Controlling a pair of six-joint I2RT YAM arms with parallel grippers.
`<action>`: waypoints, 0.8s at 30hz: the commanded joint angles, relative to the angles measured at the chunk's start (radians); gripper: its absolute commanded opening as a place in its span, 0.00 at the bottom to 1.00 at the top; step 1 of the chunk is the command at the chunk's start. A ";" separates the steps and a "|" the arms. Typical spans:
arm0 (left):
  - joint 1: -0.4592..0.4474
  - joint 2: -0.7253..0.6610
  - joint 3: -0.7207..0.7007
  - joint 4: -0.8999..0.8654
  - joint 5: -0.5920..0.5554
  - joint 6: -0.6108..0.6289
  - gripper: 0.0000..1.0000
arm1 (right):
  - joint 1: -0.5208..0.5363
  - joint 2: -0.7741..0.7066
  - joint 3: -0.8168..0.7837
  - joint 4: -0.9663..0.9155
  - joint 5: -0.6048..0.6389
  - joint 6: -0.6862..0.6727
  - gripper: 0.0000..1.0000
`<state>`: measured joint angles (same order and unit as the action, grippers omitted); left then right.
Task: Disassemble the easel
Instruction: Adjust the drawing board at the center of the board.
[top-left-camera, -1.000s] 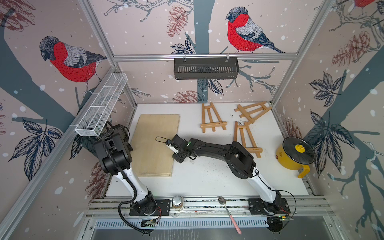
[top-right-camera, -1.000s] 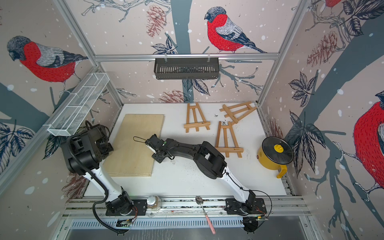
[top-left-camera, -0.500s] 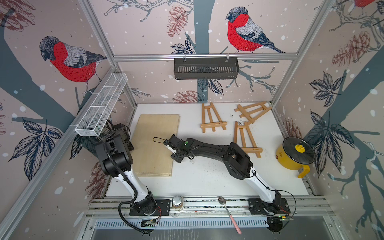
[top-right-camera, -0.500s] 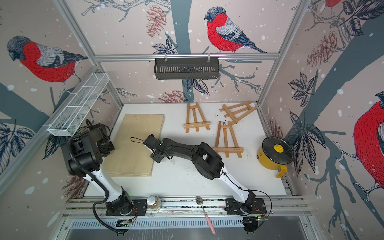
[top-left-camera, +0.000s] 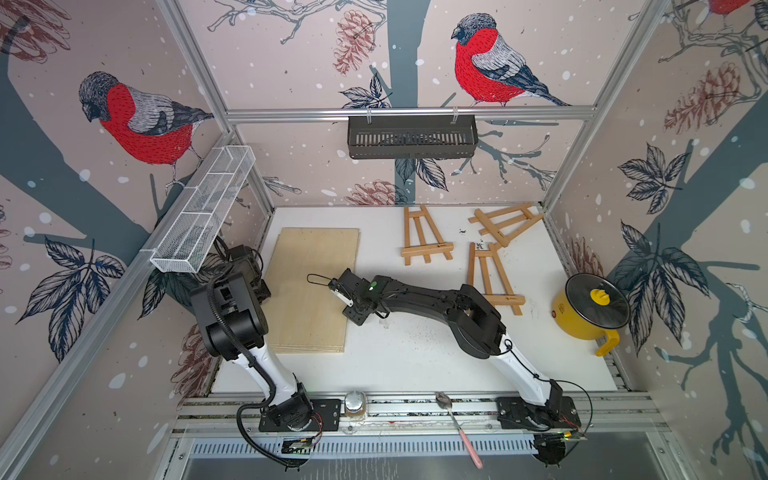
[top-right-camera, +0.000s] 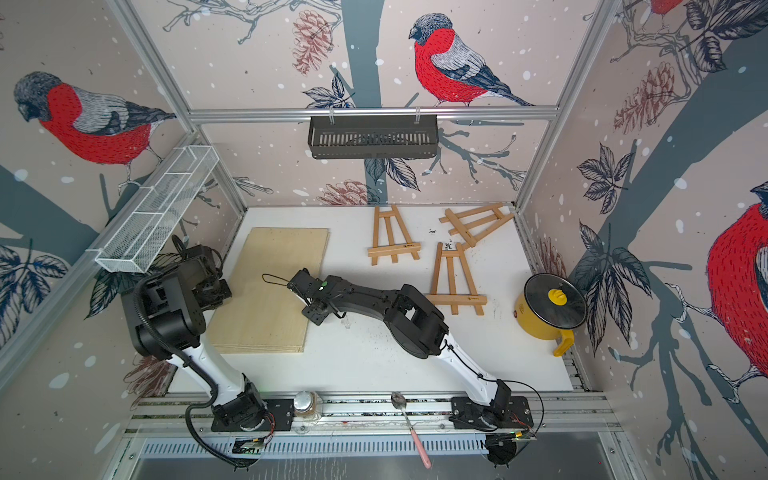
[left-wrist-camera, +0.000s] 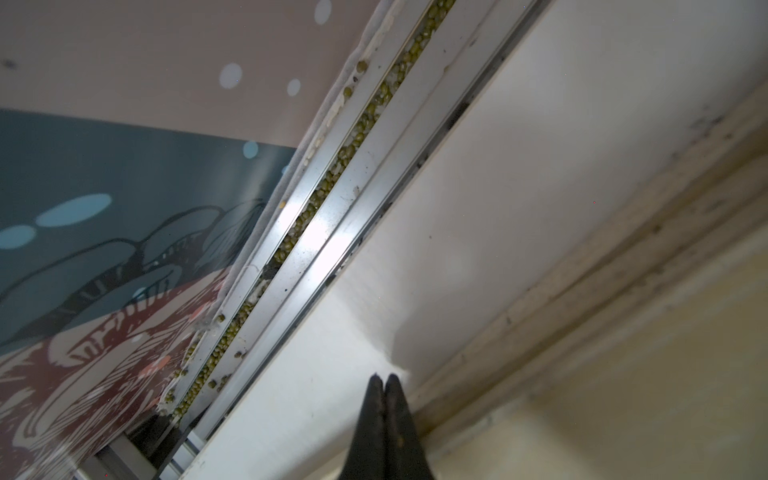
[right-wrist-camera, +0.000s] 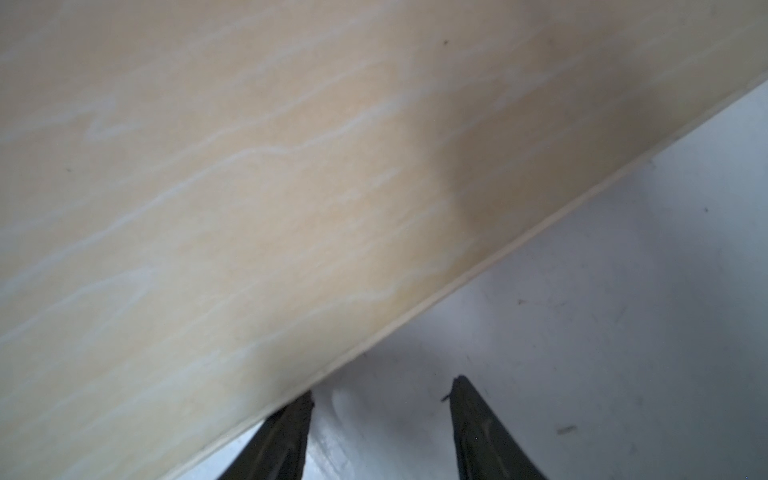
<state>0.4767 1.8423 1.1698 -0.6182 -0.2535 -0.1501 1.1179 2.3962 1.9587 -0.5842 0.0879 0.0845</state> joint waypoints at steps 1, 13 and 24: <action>0.017 -0.018 0.018 -0.102 0.114 -0.011 0.00 | -0.001 -0.023 -0.034 0.039 0.023 0.020 0.57; 0.049 -0.114 -0.041 -0.074 -0.050 -0.046 0.00 | -0.031 -0.120 -0.147 0.095 0.009 0.023 0.59; 0.078 -0.121 -0.133 -0.030 -0.126 -0.032 0.00 | -0.053 -0.139 -0.178 0.100 -0.014 -0.016 0.58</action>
<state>0.5476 1.7206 1.0531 -0.6613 -0.3443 -0.1864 1.0660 2.2692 1.7802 -0.4931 0.0856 0.0933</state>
